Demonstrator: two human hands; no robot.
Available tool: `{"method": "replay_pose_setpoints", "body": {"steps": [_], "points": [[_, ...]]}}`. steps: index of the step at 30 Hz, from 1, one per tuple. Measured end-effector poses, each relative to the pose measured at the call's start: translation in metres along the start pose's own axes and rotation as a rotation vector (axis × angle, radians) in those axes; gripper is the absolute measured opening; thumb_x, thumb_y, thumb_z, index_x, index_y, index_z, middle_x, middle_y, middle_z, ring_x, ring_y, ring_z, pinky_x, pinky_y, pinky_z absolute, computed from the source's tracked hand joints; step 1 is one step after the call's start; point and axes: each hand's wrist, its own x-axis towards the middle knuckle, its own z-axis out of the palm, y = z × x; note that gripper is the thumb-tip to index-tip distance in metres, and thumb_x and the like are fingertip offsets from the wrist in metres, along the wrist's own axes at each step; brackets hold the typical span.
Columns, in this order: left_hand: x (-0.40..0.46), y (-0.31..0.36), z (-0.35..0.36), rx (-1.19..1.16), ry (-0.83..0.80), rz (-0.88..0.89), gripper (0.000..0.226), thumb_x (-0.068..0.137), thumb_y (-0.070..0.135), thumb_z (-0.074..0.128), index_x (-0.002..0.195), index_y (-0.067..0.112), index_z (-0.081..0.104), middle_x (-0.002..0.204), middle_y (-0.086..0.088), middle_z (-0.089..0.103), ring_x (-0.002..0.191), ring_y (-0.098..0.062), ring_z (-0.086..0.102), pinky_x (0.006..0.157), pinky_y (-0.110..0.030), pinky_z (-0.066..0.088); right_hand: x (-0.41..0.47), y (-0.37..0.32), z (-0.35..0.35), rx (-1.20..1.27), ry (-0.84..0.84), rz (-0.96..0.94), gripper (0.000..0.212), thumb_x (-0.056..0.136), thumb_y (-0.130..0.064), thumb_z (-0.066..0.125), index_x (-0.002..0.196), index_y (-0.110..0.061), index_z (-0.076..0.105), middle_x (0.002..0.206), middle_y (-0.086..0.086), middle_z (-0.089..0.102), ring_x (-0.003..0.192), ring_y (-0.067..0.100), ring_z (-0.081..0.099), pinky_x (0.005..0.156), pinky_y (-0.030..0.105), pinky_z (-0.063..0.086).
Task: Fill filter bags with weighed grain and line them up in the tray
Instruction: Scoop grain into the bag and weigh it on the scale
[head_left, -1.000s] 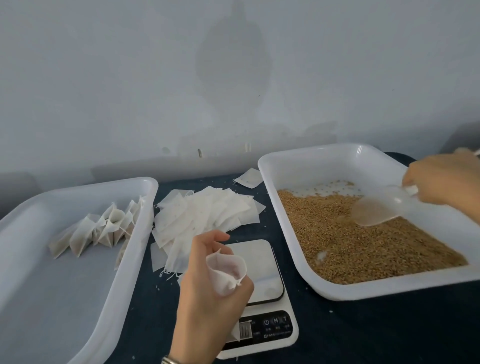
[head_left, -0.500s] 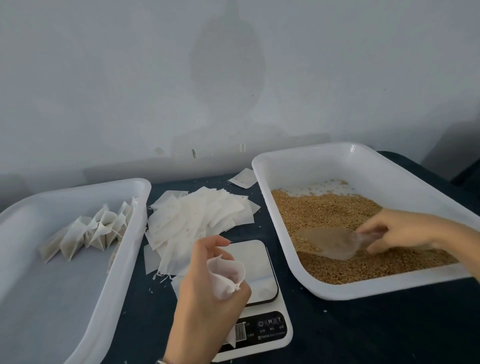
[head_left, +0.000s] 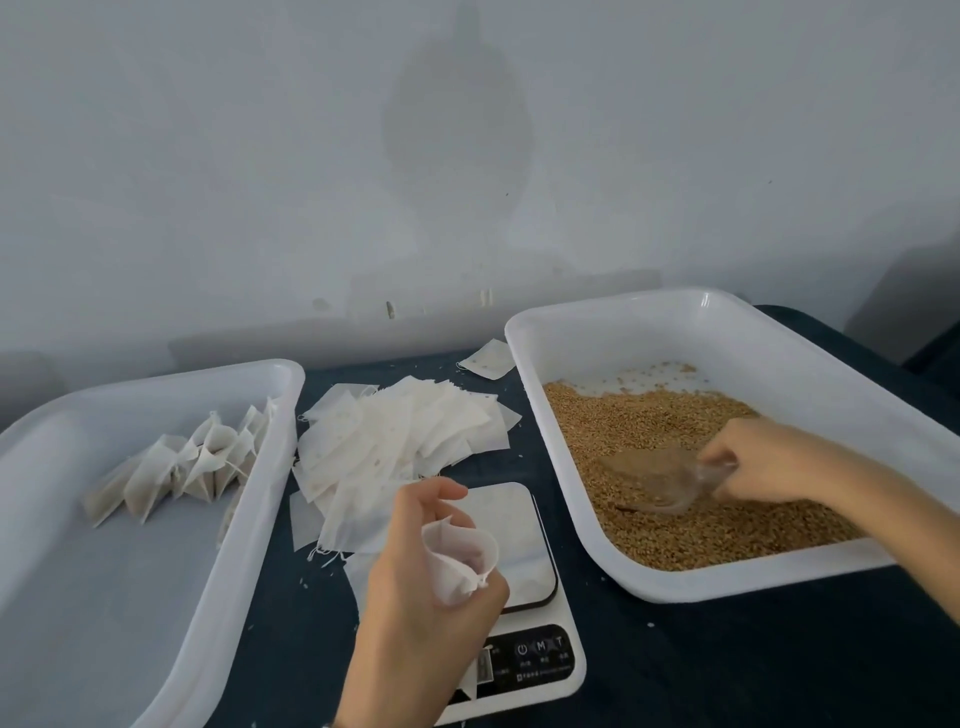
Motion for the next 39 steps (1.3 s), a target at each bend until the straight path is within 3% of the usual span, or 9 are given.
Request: {"method": "replay_pose_setpoints", "body": {"steps": [2,5,9,12,16,18,23,31,39], "points": [[0.000,0.000,-0.001,0.002,0.005,0.008,0.061,0.068,-0.004,0.068,0.098,0.044,0.045,0.086,0.015,0.061,0.074,-0.005,0.059,0.057,-0.009,0.045,0.005,-0.004,0.006,0.061,0.014,-0.005,0.026,0.084,-0.023,0.067,0.109,-0.029,0.067,0.098,-0.009,0.070,0.098,0.016,0.068,0.085,0.031,0.055],[-0.001,0.000,-0.002,-0.009,0.013,0.007,0.062,0.067,-0.005,0.068,0.097,0.045,0.046,0.087,0.015,0.059,0.073,-0.005,0.059,0.055,-0.008,0.045,0.007,-0.003,0.010,0.197,0.021,-0.024,0.027,0.084,-0.023,0.068,0.110,-0.029,0.066,0.099,-0.016,0.065,0.088,0.003,0.062,0.076,0.020,0.046],[-0.002,0.000,-0.003,-0.022,0.015,0.010,0.062,0.066,-0.004,0.069,0.100,0.043,0.046,0.086,0.013,0.059,0.073,-0.007,0.060,0.054,-0.010,0.046,0.002,0.001,0.008,0.389,0.024,-0.051,0.025,0.082,-0.021,0.070,0.103,-0.033,0.067,0.105,-0.018,0.060,0.090,0.000,0.055,0.102,0.036,0.039],[-0.002,0.000,-0.005,-0.025,0.010,0.023,0.057,0.064,0.004,0.067,0.101,0.041,0.046,0.086,0.013,0.061,0.072,-0.006,0.060,0.054,-0.012,0.047,-0.007,0.006,0.001,0.512,0.048,-0.083,0.023,0.082,-0.021,0.069,0.095,-0.040,0.064,0.106,-0.019,0.061,0.097,0.005,0.056,0.107,0.043,0.035],[0.006,-0.002,-0.007,-0.001,-0.006,0.027,0.061,0.067,-0.002,0.068,0.102,0.042,0.045,0.088,0.015,0.059,0.076,-0.001,0.059,0.053,-0.012,0.047,-0.025,0.006,-0.010,0.576,0.074,-0.136,0.027,0.082,-0.023,0.068,0.105,-0.038,0.065,0.105,-0.015,0.066,0.097,0.009,0.060,0.082,0.027,0.043],[0.015,-0.002,-0.007,0.016,-0.028,0.046,0.060,0.068,-0.005,0.067,0.103,0.038,0.044,0.088,0.018,0.059,0.083,0.003,0.057,0.057,-0.006,0.045,-0.038,0.002,-0.019,0.586,0.071,-0.191,0.026,0.080,-0.024,0.069,0.096,-0.044,0.064,0.102,-0.016,0.067,0.095,0.009,0.062,0.073,0.020,0.041],[0.037,-0.003,-0.011,0.113,-0.145,0.113,0.057,0.068,-0.004,0.068,0.105,0.031,0.042,0.084,0.016,0.061,0.086,0.005,0.054,0.067,-0.001,0.039,-0.065,-0.026,-0.052,0.537,-0.038,-0.374,0.028,0.062,-0.041,0.071,0.084,-0.059,0.068,0.100,-0.038,0.063,0.093,-0.008,0.062,0.078,0.017,0.040],[0.047,-0.009,-0.013,0.128,-0.199,0.103,0.056,0.069,0.009,0.069,0.106,0.036,0.038,0.102,0.017,0.053,0.085,0.004,0.055,0.069,-0.004,0.039,-0.060,-0.065,-0.075,0.294,-0.189,-0.470,0.032,0.067,-0.038,0.075,0.094,-0.054,0.069,0.101,-0.032,0.066,0.092,-0.012,0.061,0.074,0.013,0.044],[0.048,-0.014,-0.016,0.096,-0.229,0.081,0.063,0.067,0.003,0.069,0.110,0.034,0.035,0.097,0.013,0.050,0.083,0.001,0.051,0.068,-0.008,0.042,-0.056,-0.081,-0.086,0.132,-0.115,-0.476,0.034,0.073,-0.028,0.079,0.090,-0.056,0.068,0.090,-0.034,0.067,0.083,-0.014,0.062,0.067,0.011,0.045]]}}
